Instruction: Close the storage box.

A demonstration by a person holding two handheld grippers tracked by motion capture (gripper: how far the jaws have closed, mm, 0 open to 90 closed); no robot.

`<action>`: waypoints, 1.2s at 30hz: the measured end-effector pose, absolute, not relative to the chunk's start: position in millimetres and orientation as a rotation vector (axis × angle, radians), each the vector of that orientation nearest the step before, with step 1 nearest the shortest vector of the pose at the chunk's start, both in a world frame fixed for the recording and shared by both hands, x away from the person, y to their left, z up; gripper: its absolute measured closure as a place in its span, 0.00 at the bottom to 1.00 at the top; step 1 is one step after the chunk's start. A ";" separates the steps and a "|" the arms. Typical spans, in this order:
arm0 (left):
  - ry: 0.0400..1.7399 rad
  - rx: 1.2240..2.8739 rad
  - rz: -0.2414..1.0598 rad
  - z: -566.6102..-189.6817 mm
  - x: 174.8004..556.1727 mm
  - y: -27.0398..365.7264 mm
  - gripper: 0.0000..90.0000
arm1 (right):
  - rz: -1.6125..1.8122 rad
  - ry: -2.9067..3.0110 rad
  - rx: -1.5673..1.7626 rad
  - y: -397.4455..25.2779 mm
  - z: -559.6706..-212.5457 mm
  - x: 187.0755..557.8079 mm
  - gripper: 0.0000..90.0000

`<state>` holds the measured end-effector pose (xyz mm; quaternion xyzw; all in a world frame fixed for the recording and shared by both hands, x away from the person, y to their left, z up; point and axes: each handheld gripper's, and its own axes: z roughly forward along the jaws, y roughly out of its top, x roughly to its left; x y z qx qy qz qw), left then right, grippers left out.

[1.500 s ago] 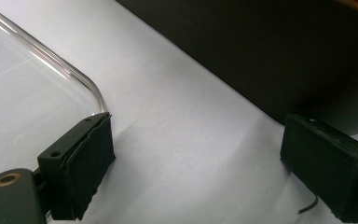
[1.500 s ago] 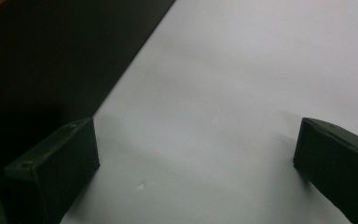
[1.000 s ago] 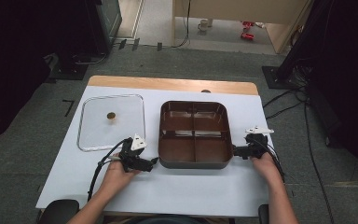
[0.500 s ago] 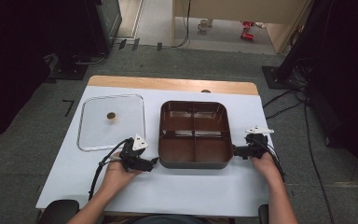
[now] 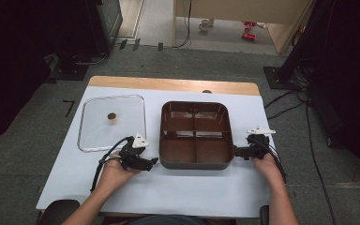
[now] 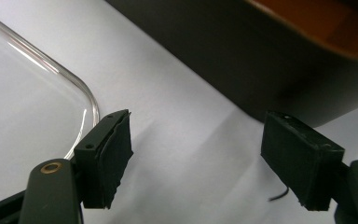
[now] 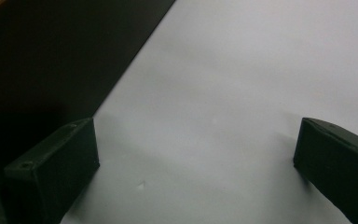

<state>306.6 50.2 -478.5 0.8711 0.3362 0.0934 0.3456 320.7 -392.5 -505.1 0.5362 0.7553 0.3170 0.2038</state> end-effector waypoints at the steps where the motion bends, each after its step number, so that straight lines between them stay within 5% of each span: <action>1: 0.878 2.250 0.224 -477.0 307.2 51.5 0.28 | 0.884 2.107 1.494 -392.6 -505.2 320.7 0.00; 36: 0.877 2.196 0.218 -433.4 326.7 78.3 0.34 | 0.880 2.103 1.493 -391.7 -505.2 319.8 0.00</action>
